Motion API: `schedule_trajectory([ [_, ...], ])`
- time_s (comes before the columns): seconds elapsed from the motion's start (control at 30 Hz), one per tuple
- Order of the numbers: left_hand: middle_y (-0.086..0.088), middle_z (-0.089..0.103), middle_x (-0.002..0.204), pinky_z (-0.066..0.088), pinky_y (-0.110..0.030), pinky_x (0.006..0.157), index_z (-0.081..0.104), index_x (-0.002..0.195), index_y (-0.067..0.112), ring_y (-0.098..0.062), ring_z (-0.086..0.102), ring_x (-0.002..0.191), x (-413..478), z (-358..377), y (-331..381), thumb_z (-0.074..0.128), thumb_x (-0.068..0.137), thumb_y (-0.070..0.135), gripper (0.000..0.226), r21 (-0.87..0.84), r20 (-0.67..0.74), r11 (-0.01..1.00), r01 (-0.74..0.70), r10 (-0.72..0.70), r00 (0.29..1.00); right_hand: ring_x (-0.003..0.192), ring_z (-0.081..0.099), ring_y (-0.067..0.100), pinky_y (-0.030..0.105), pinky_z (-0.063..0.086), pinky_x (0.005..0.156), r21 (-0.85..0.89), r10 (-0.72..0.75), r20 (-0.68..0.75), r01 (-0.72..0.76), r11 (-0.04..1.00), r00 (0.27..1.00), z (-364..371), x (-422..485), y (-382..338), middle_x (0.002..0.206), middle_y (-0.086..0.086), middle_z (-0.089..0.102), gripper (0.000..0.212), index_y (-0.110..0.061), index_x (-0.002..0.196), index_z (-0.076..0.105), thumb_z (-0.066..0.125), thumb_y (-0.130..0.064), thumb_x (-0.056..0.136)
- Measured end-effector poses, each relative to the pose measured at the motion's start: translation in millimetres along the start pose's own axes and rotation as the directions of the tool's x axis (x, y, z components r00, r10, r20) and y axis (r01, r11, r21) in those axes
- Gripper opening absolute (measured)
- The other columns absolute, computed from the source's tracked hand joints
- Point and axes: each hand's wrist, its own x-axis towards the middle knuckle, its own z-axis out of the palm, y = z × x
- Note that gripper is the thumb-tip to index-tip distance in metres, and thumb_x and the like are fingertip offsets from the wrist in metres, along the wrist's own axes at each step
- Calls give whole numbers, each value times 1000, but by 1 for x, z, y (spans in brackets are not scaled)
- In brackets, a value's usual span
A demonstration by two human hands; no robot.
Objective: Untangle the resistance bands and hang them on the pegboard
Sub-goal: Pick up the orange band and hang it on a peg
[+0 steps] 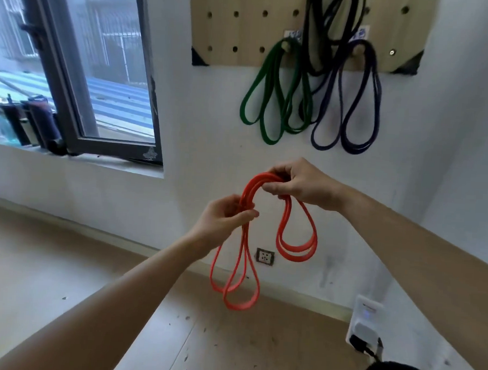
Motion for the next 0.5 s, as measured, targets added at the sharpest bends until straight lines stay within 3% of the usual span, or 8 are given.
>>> schedule_trajectory([
  [0.17,-4,75,90,60,-33,87,70,109,14,-26,76,91,41,-31,52,71,94,18,16,0,23,999,-53,53,998,78,67,12,27,57,77,-23,-61,-114,59,998,992,-47,25,-23,87,7,70,13,-11,101,73,72,-20,92],
  [0.3,-10,72,97,62,-36,86,70,110,12,-26,75,90,78,-66,97,72,93,20,19,105,62,990,-96,90,994,80,69,12,24,55,73,-41,-115,-216,108,993,970,-84,51,-50,89,5,73,16,-13,103,74,75,-22,90],
  [0.5,-10,74,98,60,-29,80,72,108,13,-21,74,85,124,-110,163,71,91,17,18,53,-57,986,-160,163,985,83,69,11,26,59,78,-95,-152,-177,137,986,972,-146,91,-105,93,5,72,21,-14,113,71,71,-10,92],
])
